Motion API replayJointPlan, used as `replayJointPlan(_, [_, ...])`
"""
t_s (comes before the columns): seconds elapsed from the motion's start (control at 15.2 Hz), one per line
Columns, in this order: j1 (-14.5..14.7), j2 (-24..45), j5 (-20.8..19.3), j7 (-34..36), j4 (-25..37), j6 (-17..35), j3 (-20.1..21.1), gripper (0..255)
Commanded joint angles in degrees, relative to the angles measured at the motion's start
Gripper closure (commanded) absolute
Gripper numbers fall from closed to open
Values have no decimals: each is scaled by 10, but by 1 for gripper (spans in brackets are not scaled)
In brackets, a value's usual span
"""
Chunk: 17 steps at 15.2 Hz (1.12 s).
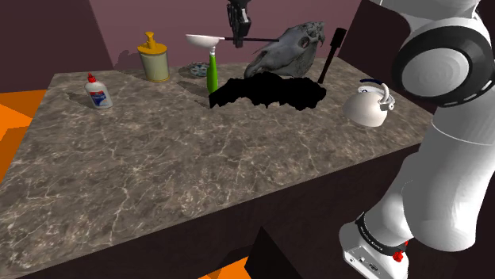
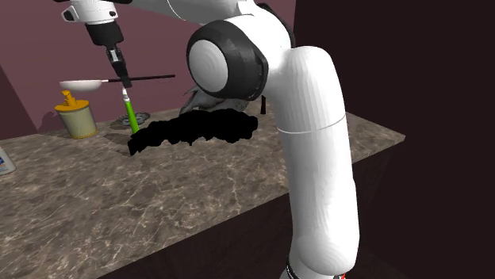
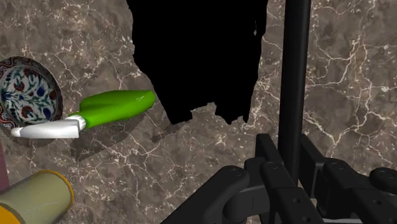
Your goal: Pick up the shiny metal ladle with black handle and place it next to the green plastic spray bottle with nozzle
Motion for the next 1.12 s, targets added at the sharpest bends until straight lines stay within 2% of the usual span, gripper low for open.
replayJointPlan(0.0, [0,8,2,2,0,9,1,255])
replayJointPlan(0.46, [6,-21,-4,12,-98,78,2,255])
replayJointPlan(1.06, [9,-39,-9,23,-194,154,3,255])
